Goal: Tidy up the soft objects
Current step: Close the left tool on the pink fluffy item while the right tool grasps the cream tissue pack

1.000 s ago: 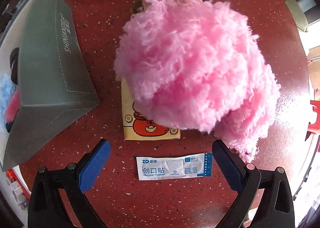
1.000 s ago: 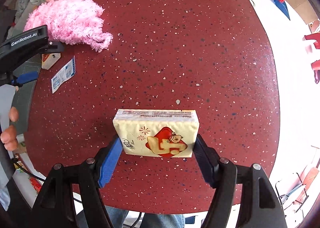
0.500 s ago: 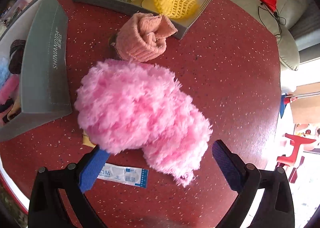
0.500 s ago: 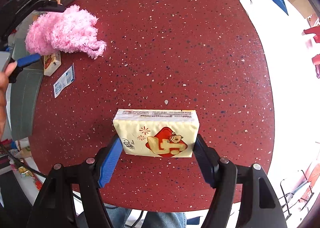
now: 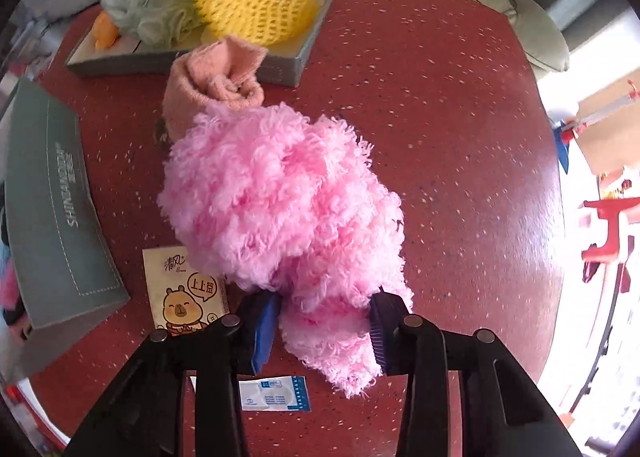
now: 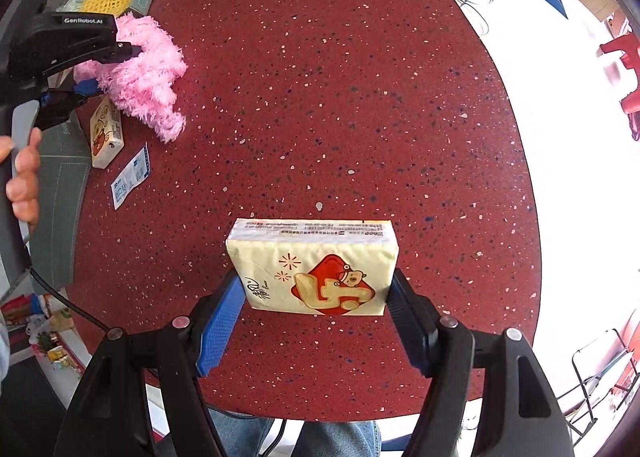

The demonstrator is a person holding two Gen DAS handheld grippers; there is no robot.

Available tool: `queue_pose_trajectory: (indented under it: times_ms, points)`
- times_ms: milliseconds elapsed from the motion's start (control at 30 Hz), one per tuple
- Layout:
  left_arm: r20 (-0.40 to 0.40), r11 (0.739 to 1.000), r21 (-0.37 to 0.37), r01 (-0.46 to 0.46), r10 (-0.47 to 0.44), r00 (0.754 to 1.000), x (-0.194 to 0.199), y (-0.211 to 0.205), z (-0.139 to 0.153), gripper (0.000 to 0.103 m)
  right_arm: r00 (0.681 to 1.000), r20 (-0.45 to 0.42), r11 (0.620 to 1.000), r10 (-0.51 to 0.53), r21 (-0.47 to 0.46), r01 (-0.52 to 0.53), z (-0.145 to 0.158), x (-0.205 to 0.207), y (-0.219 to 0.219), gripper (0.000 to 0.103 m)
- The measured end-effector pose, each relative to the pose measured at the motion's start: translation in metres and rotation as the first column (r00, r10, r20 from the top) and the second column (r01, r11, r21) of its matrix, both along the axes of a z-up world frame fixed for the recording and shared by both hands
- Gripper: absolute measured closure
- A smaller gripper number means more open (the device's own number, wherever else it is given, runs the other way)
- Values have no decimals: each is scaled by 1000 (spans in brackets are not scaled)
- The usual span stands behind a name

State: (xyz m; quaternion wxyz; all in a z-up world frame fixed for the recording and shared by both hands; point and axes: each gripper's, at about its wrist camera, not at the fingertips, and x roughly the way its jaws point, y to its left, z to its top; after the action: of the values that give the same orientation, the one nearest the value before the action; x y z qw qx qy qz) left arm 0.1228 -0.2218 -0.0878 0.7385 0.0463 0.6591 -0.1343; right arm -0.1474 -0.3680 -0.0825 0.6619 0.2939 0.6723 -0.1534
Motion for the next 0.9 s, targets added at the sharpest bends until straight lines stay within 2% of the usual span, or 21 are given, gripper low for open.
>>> queue_pose_trajectory:
  times_ms: [33, 67, 200, 267, 400, 467, 533, 567, 600, 633, 667, 700, 767, 833, 900]
  points:
    - [13, 999, -2, 38, -38, 999, -4, -5, 5, 68, 1000, 2, 1000, 2, -5, -2, 4, 1, 1, 28]
    - [23, 996, -9, 84, -84, 996, -10, -7, 9, 77, 1000, 3, 1000, 4, -9, -4, 6, 0, 1, 28]
    - [24, 975, -12, 223, -223, 975, -41, -5, 21, 77, 1000, -9, 1000, 24, -16, -24, 10, -1, 6, 28]
    - [16, 953, -15, 302, -302, 953, -62, -5, 23, 77, 999, -19, 999, 40, -19, -41, 10, 0, 12, 28]
    - [-38, 915, -18, 404, -404, 914, -105, 16, 21, 77, 996, -49, 996, 77, -30, -78, 8, -5, 26, 28]
    - [-77, 903, -22, 429, -429, 900, -115, 28, 14, 77, 992, -77, 994, 104, -32, -107, 5, -12, 36, 29]
    - [-103, 905, -15, 425, -424, 900, -124, 41, 9, 77, 989, -90, 992, 118, -29, -121, 2, -18, 43, 28]
    - [-106, 911, -18, 411, -411, 906, -127, 48, 8, 71, 989, -92, 993, 116, -24, -119, 1, -21, 44, 28]
    - [-110, 923, -27, 385, -385, 916, -125, 51, 8, 61, 990, -94, 993, 110, -21, -112, 0, -22, 44, 24]
    - [-108, 935, -32, 353, -355, 929, -120, 51, 10, 27, 991, -95, 995, 96, -25, -98, 0, -24, 42, 22]
    - [-98, 946, -35, 322, -324, 941, -111, 54, 15, 6, 993, -91, 996, 74, -39, -78, 2, -24, 38, 21]
    - [-60, 962, -33, 273, -274, 960, -93, 53, 22, 5, 995, -83, 997, 59, -48, -63, 5, -24, 35, 21]
    - [23, 980, -52, 192, -191, 981, -44, 35, 35, 5, 997, -66, 998, 32, -56, -36, 10, -24, 25, 19]
    - [29, 987, -78, 139, -137, 990, -14, 15, 38, 5, 998, -66, 997, 20, -69, -25, 14, -22, 17, 11]
    - [10, 993, -68, 95, -95, 995, 13, -5, 30, 5, 998, -61, 997, 16, -70, -21, 19, -22, 9, 4]
